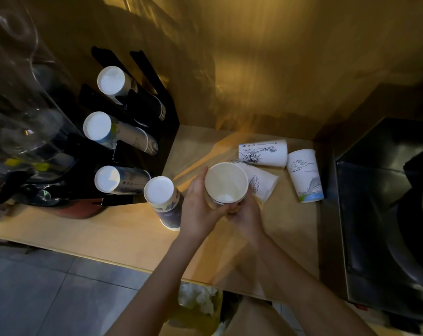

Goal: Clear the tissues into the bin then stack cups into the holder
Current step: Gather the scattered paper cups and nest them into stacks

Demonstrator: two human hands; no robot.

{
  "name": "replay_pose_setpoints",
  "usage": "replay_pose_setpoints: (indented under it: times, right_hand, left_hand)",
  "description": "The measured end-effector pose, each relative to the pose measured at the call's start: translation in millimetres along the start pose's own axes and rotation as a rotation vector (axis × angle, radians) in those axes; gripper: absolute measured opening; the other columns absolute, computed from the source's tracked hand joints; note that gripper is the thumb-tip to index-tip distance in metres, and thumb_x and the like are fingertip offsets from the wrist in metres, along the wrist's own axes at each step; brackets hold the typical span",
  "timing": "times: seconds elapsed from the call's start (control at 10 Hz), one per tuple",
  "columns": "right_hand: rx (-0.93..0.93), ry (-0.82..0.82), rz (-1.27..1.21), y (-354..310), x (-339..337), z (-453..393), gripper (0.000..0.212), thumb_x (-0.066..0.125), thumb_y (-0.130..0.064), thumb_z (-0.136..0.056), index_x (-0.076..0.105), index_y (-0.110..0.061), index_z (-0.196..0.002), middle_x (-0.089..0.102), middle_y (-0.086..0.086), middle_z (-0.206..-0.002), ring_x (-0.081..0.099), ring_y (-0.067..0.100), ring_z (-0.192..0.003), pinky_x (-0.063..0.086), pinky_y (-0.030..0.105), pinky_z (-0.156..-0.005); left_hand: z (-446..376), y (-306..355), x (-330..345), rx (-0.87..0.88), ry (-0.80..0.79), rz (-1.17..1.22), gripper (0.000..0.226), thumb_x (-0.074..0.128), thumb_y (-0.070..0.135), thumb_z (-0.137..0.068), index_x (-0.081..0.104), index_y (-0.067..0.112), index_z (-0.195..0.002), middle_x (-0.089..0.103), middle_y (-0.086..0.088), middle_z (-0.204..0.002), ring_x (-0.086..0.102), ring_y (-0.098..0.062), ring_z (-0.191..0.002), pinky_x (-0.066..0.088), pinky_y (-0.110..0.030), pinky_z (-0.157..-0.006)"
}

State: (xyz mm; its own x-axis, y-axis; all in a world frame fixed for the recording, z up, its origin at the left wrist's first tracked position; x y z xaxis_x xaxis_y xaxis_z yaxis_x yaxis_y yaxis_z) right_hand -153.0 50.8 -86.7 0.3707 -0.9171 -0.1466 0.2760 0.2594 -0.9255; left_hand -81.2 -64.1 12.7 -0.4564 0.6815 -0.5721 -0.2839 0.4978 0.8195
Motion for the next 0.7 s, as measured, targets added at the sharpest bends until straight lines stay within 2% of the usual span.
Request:
replay_pose_setpoints:
  times: [0.1, 0.2, 0.3, 0.4, 0.5, 0.6, 0.7]
  right_hand:
    - [-0.134, -0.014, 0.148, -6, -1, 3, 0.057, 0.075, -0.004, -0.068, 0.049, -0.015, -0.117, 0.053, -0.010, -0.093, 0.050, -0.004, -0.077, 0.038, 0.003, -0.064]
    - [-0.183, -0.002, 0.162, -11, -1, 8, 0.068, 0.077, 0.004, -0.063, 0.045, -0.013, -0.121, 0.053, -0.006, -0.098, 0.051, -0.004, -0.076, 0.037, -0.004, -0.055]
    - [-0.161, -0.015, 0.219, -13, -4, 9, 0.070, 0.077, -0.002, -0.067, 0.042, -0.022, -0.125, 0.053, -0.010, -0.098, 0.053, 0.006, -0.085, 0.037, 0.003, -0.063]
    - [-0.177, -0.031, 0.106, -10, 1, 7, 0.063, 0.077, 0.000, -0.066, 0.046, -0.032, -0.109, 0.057, -0.009, -0.095, 0.056, 0.011, -0.085, 0.041, 0.003, -0.058]
    - [-0.204, -0.057, 0.234, -12, 3, 5, 0.070, 0.078, -0.003, -0.065, 0.043, -0.020, -0.123, 0.057, -0.006, -0.106, 0.057, 0.012, -0.096, 0.044, 0.009, -0.069]
    - [-0.263, -0.103, 0.332, -17, -2, 4, 0.082, 0.078, -0.002, -0.062, 0.036, -0.008, -0.132, 0.051, 0.001, -0.123, 0.051, 0.015, -0.114, 0.043, 0.021, -0.090]
    - [-0.234, -0.054, 0.354, -18, -22, 9, 0.078, 0.070, 0.005, -0.069, 0.032, -0.004, -0.137, 0.045, 0.010, -0.137, 0.047, 0.019, -0.124, 0.039, 0.030, -0.104]
  left_hand:
    - [0, 1, 0, 0.026, -0.016, -0.036, 0.097, 0.085, 0.037, -0.056, 0.037, 0.011, -0.136, 0.051, -0.007, -0.132, 0.048, -0.019, -0.121, 0.045, -0.040, -0.097]
    - [1, 1, 0, 0.036, -0.019, -0.062, 0.094, 0.083, 0.039, -0.058, 0.037, 0.011, -0.136, 0.051, -0.006, -0.131, 0.047, -0.018, -0.121, 0.044, -0.033, -0.096]
    - [5, 0, 2, 0.042, -0.037, -0.092, 0.094, 0.079, 0.042, -0.063, 0.032, 0.012, -0.139, 0.047, -0.006, -0.138, 0.044, -0.018, -0.126, 0.043, -0.030, -0.097]
    - [7, -1, 6, 0.031, -0.081, -0.116, 0.095, 0.073, 0.047, -0.069, 0.023, 0.015, -0.142, 0.041, -0.005, -0.144, 0.040, -0.017, -0.131, 0.043, -0.035, -0.101]
    - [8, 0, 7, 0.042, -0.087, -0.136, 0.092, 0.070, 0.048, -0.072, 0.021, 0.015, -0.143, 0.040, -0.004, -0.144, 0.038, -0.016, -0.132, 0.042, -0.034, -0.102]
    - [8, 4, 4, 0.056, -0.064, -0.160, 0.093, 0.073, 0.043, -0.071, 0.021, 0.014, -0.143, 0.037, -0.007, -0.145, 0.035, -0.019, -0.133, 0.035, -0.027, -0.105]
    - [8, 22, -1, 0.120, -0.066, -0.205, 0.099, 0.077, 0.042, -0.066, 0.020, 0.015, -0.143, 0.030, -0.009, -0.149, 0.029, -0.021, -0.136, 0.025, -0.025, -0.105]
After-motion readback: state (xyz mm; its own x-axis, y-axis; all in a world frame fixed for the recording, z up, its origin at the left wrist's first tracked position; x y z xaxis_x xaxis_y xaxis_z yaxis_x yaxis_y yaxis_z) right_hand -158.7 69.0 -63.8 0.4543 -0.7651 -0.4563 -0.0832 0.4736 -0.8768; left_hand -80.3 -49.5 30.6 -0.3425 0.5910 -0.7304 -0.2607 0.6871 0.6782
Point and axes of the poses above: each hand's wrist, its own z-axis away from the middle knuckle, its own x-axis out of the palm, y = z × x, the point moved 8 cm from there along -z, towards the middle knuckle
